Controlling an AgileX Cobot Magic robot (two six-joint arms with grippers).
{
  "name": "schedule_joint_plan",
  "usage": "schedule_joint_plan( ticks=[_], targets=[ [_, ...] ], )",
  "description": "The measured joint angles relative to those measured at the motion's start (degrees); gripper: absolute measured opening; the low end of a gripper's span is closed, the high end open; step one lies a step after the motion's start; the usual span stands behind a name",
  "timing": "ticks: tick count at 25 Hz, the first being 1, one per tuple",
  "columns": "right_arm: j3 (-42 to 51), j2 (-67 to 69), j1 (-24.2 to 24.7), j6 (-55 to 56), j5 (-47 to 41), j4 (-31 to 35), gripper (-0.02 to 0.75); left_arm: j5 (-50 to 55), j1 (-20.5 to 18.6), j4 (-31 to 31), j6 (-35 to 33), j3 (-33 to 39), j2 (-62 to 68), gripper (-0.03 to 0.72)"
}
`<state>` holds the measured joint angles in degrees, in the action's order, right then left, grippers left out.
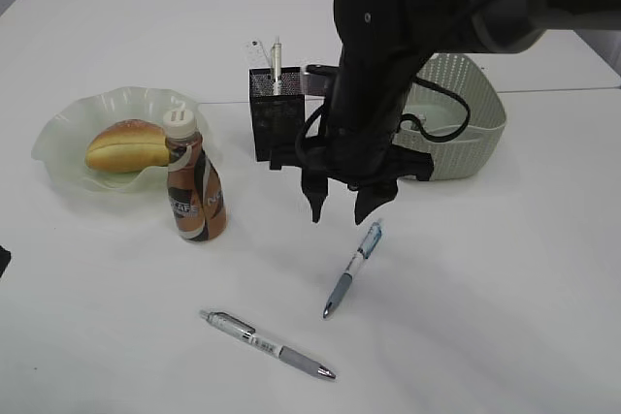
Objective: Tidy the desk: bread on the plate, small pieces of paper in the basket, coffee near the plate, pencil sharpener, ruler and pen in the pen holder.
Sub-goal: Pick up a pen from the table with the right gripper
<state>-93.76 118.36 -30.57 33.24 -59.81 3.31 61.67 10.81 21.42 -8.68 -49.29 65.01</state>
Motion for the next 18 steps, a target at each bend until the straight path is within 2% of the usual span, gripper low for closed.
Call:
schedule_joint_plan(
  ticks=[3, 5, 14, 18],
  targets=[
    [0.0, 0.6, 0.0, 9.6, -1.5, -2.2, 0.367, 0.0, 0.0, 0.0, 0.0, 0.0, 0.0, 0.307],
    [0.0, 2.1, 0.0, 12.2, -2.7, -2.4, 0.367, 0.0, 0.0, 0.0, 0.0, 0.0, 0.0, 0.307],
    [0.0, 5.9, 0.9, 13.7, -1.7, -2.4, 0.367, 0.1, 0.0, 0.0, 0.0, 0.0, 0.0, 0.307],
    [0.0, 7.3, 2.3, 14.8, -0.3, -0.5, 0.366, 0.1, 0.0, 0.0, 0.0, 0.0, 0.0, 0.307]
  ],
)
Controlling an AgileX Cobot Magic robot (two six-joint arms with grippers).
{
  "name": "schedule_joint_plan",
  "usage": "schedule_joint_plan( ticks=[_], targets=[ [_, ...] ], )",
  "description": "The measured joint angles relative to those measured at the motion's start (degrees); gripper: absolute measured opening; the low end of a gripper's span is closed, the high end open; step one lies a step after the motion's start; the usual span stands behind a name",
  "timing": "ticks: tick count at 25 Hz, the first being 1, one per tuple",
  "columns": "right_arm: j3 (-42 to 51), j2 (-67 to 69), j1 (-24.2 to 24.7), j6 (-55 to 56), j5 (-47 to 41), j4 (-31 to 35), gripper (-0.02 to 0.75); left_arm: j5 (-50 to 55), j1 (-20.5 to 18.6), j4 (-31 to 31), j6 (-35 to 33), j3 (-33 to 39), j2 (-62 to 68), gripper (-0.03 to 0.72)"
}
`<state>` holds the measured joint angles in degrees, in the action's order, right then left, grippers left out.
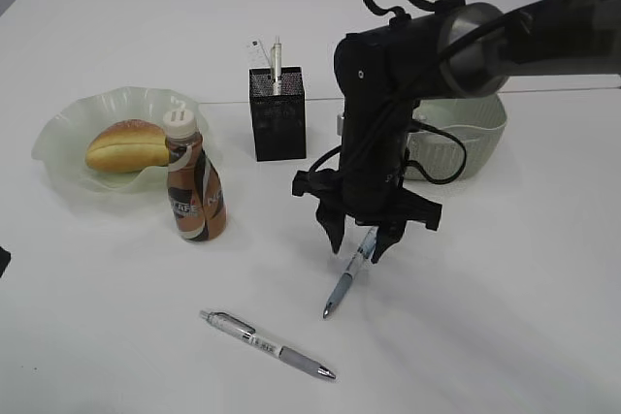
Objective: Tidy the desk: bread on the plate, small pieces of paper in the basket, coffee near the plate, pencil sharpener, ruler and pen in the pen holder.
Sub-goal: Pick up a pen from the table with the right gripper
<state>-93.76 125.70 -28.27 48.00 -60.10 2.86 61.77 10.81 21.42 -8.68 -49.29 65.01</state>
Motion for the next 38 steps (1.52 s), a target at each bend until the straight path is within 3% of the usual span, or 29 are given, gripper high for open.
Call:
schedule_joint_plan(
  ticks=[12, 25, 28, 33, 38],
  targets=[
    [0.0, 1.8, 1.1, 7.6, 4.8, 0.1, 0.366, -0.2, 0.0, 0.0, -0.1, 0.0, 0.0, 0.307],
    [0.0, 3.4, 1.2, 8.0, 5.0, -0.3, 0.362, -1.1, 0.0, -0.1, -0.1, 0.0, 0.0, 0.307],
    [0.0, 3.4, 1.2, 8.0, 4.7, -0.3, 0.303, -1.6, 0.0, -0.1, -0.1, 0.0, 0.0, 0.307],
    [0.0, 3.4, 1.2, 7.6, 4.3, -0.1, 0.118, -1.6, 0.0, -0.1, -0.1, 0.0, 0.0, 0.307],
    [-0.2, 3.4, 1.3, 1.5, 4.3, 1.9, 0.076, -1.8, 0.0, -0.1, -0.1, 0.0, 0.0, 0.307]
  ],
)
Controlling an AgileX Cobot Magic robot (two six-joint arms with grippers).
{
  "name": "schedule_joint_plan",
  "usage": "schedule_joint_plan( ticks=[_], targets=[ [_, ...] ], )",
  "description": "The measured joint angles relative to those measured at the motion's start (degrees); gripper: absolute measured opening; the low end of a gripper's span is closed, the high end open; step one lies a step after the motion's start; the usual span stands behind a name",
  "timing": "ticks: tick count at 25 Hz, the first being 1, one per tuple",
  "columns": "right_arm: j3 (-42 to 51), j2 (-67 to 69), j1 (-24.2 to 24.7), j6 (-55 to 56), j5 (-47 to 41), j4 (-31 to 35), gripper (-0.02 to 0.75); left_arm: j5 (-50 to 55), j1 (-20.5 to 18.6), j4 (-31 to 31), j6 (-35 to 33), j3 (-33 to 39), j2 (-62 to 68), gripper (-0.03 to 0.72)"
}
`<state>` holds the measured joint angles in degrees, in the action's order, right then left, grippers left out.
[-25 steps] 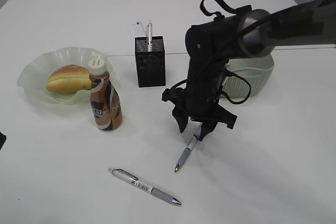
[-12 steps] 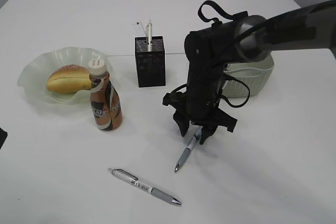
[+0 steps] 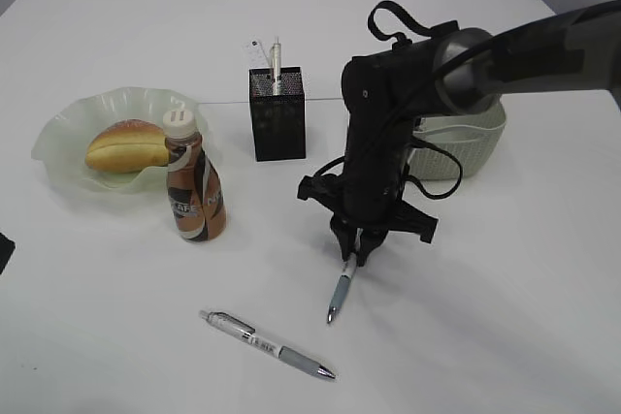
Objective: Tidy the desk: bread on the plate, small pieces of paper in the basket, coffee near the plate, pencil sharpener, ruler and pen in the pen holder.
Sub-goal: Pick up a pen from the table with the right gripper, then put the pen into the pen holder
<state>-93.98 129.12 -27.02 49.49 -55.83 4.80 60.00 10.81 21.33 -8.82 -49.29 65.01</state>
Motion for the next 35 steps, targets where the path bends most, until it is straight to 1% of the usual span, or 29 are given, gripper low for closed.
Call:
schedule_joint_plan(
  ticks=[4, 9, 11, 16, 19, 21, 22, 25, 28, 31, 33, 34, 35],
  targets=[
    [-0.6, -0.1, 0.0, -6.7, 0.2, 2.0, 0.075, -0.1, 0.0, 0.0, 0.0, 0.0, 0.0, 0.307],
    [-0.7, -3.7, 0.0, -15.1, 1.7, 2.9, 0.073, -0.2, 0.0, 0.0, 0.0, 0.0, 0.0, 0.307],
    [-0.7, -5.4, 0.0, -18.8, 3.3, 2.9, 0.072, -0.2, 0.0, 0.0, 0.0, 0.0, 0.0, 0.307],
    [-0.7, -11.1, 0.3, -34.3, 9.4, 3.5, 0.072, 0.3, 0.0, 0.0, 0.0, 0.0, 0.0, 0.307],
    [-0.7, -13.6, 1.7, -40.9, 14.1, 8.4, 0.072, 0.7, 0.0, 0.0, 0.0, 0.0, 0.0, 0.307],
    [-0.8, -14.1, 3.6, -48.3, 17.2, 14.3, 0.072, 1.1, 0.0, 0.0, 0.0, 0.0, 0.0, 0.307],
    [-0.8, -14.2, 4.6, -52.1, 18.3, 18.4, 0.072, 1.5, 0.0, 0.0, 0.0, 0.0, 0.0, 0.307],
    [-0.8, -14.2, 7.6, -68.2, 21.4, 33.4, 0.071, 2.0, 0.0, 0.0, 0.0, 0.0, 0.0, 0.307],
    [-0.8, -13.6, 10.3, -89.4, 23.5, 52.0, 0.071, 2.2, 0.0, 0.0, 0.0, 0.0, 0.0, 0.307],
    [-0.8, -11.3, 12.4, -108.1, 24.7, 73.9, 0.071, 2.2, 0.0, 0.0, 0.0, 0.0, 0.0, 0.307],
    [-0.8, -9.8, 13.3, -118.1, 25.3, 85.8, 0.071, 2.2, 0.0, 0.0, 0.0, 0.0, 0.0, 0.307],
    [-0.8, -8.9, 13.5, -123.0, 25.3, 90.6, 0.071, 2.3, 0.0, 0.0, 0.0, 0.0, 0.0, 0.307],
    [-0.9, -8.2, 13.7, -127.1, 25.3, 93.2, 0.071, 2.3, 0.0, 0.0, 0.0, 0.0, 0.0, 0.307]
  ],
)
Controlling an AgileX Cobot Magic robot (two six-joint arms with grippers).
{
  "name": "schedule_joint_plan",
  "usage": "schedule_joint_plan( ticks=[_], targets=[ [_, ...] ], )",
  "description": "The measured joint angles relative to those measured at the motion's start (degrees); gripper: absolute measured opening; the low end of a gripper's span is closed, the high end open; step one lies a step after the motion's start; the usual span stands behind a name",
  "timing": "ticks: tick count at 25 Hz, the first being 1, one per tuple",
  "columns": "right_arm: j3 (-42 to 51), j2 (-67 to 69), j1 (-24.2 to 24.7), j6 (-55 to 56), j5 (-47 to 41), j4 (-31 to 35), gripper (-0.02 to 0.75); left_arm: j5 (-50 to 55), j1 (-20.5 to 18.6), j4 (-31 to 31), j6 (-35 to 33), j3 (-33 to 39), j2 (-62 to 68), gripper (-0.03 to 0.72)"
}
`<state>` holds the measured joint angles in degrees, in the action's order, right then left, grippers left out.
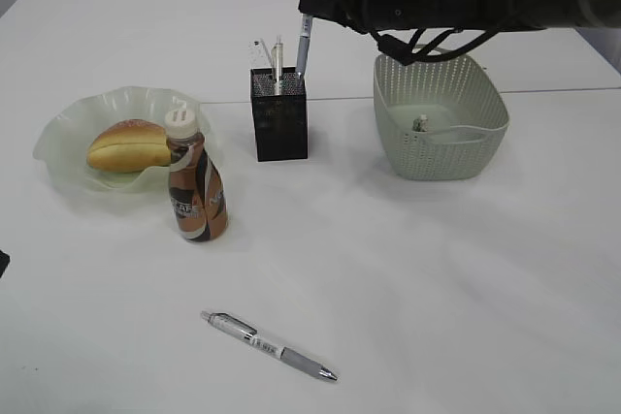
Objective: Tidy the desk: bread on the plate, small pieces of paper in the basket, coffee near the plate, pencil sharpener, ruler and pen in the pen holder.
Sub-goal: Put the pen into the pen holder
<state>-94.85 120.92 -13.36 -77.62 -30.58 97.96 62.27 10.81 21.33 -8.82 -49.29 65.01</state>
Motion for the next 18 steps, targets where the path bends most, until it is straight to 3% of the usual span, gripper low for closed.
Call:
schedule_joint_plan(
  ticks=[5, 18],
  targets=[
    [-4.4, 5.1, 0.2, -8.1, -3.1, 3.9, 0.071, 0.0, 0.0, 0.0, 0.0, 0.0, 0.0, 0.307],
    [-18.6, 15.0, 0.2, -18.9, -5.2, 4.3, 0.070, -0.3, 0.0, 0.0, 0.0, 0.0, 0.0, 0.307]
  ],
)
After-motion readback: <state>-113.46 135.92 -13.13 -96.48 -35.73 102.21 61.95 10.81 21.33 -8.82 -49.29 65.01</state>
